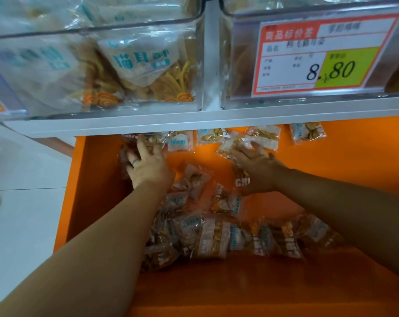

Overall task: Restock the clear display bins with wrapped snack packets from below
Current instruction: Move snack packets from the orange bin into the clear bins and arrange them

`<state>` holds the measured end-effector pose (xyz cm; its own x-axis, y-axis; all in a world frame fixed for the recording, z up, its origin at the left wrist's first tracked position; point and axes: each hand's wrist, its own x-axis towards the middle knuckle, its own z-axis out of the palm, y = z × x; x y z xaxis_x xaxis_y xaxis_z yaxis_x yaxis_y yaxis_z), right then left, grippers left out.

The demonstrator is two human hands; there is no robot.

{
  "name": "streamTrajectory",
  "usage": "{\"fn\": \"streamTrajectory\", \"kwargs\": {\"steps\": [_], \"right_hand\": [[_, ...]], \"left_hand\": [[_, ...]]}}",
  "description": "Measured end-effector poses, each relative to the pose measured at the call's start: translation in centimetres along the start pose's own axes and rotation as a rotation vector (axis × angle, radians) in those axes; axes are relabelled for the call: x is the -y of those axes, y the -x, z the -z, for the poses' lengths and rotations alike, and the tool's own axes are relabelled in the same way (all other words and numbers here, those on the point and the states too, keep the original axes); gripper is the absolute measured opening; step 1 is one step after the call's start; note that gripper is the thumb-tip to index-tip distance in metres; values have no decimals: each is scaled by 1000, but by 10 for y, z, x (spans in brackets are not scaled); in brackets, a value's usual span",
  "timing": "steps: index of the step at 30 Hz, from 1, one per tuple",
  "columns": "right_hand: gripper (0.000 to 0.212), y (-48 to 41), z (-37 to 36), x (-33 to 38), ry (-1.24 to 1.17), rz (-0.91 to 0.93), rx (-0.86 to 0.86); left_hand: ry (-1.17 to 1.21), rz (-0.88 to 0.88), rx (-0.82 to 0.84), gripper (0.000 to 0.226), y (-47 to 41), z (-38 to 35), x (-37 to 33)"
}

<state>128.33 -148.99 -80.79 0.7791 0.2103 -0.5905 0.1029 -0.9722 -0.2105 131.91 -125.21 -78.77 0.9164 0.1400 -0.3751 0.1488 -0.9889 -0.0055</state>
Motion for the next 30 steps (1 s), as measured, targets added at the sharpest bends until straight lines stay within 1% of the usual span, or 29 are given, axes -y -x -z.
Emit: {"fn": "streamTrajectory", "kwargs": {"steps": [2, 4, 6, 8, 10, 12, 14, 16, 18, 20, 22, 25, 28, 30], "right_hand": [[110, 1, -2, -2, -8, 5, 45], [113, 3, -3, -3, -5, 12, 48], [117, 4, -1, -2, -38, 25, 59], [118, 5, 1, -1, -82, 42, 83], [119, 7, -2, -1, -119, 36, 92], [122, 9, -9, -2, -136, -30, 71], [124, 11, -17, -4, -131, -106, 34], [125, 10, -23, -6, -154, -132, 53], [127, 7, -25, -8, -182, -129, 115], [128, 5, -28, -7, -177, -134, 142], [129, 4, -29, -5, -168, -145, 123], [130, 3, -25, -5, -115, -143, 40], [131, -2, -18, -10, -89, -131, 23], [132, -7, -16, -14, -82, -127, 37]], "left_hand": [[-22, 11, 32, 66, 1, -2, 4], [8, -3, 40, 73, 3, 0, 4], [107, -43, 52, 84, 4, 2, 1], [276, -123, 85, 87, 6, -1, -5], [362, -249, 177, 86, 11, -8, -12], [340, -371, 298, 89, 17, -18, -16], [280, -418, 398, 91, 20, -27, -16], [237, -444, 443, 92, 18, -31, -14], [236, -464, 452, 89, 14, -34, -14], [229, -495, 428, 85, 11, -35, -15], [208, -529, 405, 77, 8, -39, -17], [202, -548, 409, 70, 6, -46, -20], [175, -554, 378, 85, 2, -51, -19], [218, -555, 379, 88, -1, -53, -17]]}}
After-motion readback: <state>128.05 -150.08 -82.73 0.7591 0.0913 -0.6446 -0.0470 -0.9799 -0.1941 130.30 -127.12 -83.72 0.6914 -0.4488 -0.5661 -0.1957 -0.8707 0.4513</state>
